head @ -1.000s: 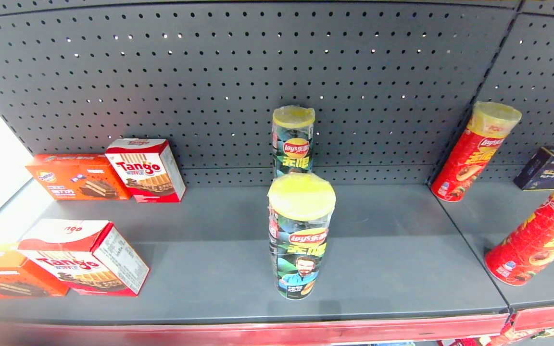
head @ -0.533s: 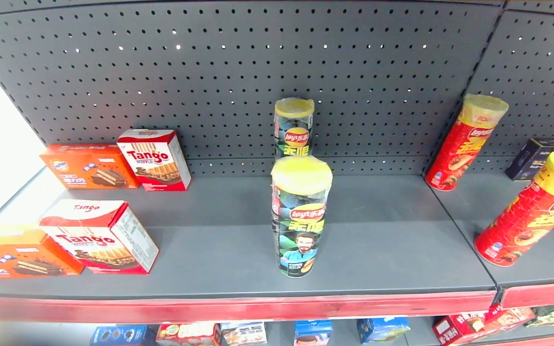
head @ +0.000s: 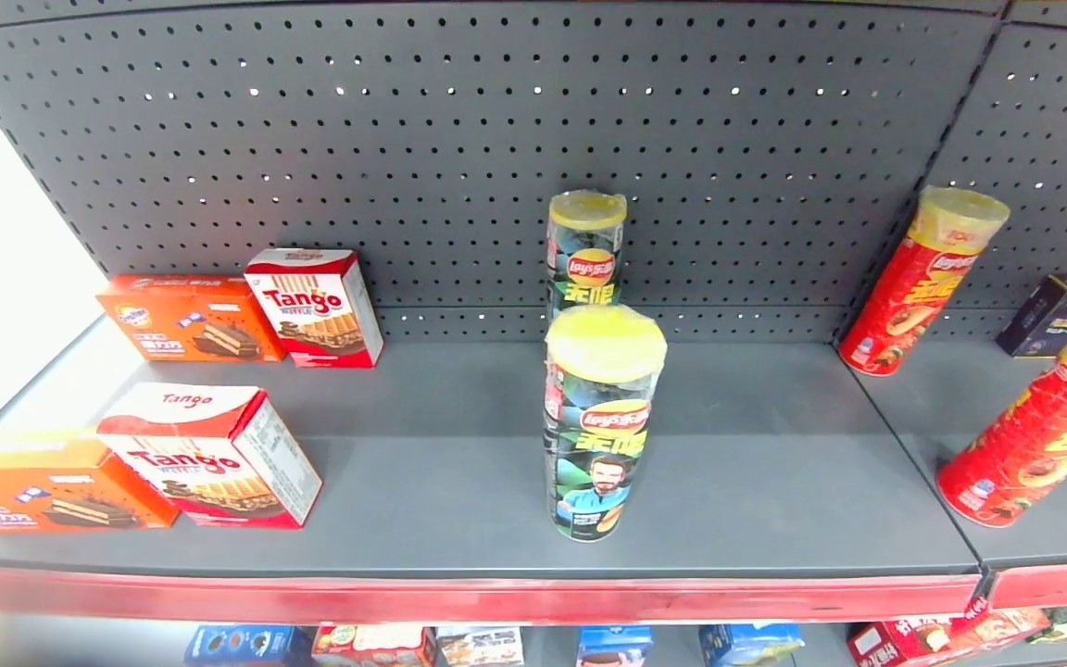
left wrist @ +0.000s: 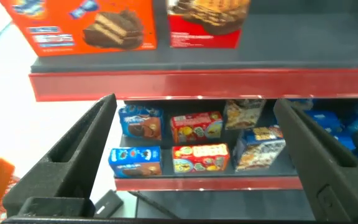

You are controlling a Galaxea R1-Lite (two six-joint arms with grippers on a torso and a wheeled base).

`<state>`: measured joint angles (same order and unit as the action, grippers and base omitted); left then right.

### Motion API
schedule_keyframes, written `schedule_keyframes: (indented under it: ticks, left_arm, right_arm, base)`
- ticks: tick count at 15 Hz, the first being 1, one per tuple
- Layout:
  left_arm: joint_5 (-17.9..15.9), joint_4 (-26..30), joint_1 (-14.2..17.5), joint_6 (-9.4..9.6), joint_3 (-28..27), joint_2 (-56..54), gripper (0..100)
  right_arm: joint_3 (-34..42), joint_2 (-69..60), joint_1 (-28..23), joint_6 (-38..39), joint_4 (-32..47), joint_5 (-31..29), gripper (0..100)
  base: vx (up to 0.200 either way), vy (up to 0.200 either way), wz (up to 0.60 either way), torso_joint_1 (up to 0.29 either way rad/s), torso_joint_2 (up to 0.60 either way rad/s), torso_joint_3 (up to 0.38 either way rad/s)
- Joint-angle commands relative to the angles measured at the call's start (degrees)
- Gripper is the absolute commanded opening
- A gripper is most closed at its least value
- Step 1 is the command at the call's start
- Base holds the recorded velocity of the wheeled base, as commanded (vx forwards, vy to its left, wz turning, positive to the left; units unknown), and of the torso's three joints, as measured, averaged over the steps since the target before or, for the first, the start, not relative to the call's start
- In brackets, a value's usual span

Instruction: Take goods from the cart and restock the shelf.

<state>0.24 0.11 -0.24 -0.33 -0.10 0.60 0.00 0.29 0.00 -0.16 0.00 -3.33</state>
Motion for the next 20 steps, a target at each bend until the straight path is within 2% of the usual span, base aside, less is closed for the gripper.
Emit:
schedule_keyframes:
  ticks: [1, 18, 20]
  left_arm:
    - [0.0, 0.0, 0.0, 0.07, 0.0, 0.1, 100]
    - [0.5, -0.1, 0.0, -0.29, 0.0, 0.1, 100]
    - [0.4, -0.1, 0.0, -0.29, 0.0, 0.1, 100]
  right_arm:
    - [0.0, 0.1, 0.0, 0.1, -0.1, 0.0, 100]
    - [0.0, 0.1, 0.0, 0.0, -0.1, 0.0, 100]
    - [0.0, 0.1, 0.0, 0.0, -0.1, 0.0, 100]
  base:
    - [0.000, 0.000, 0.00, 0.000, 0.00, 0.000]
    - [0.000, -0.012, 0.00, 0.000, 0.00, 0.000]
    - [-0.100, 0.000, 0.00, -0.004, 0.00, 0.001]
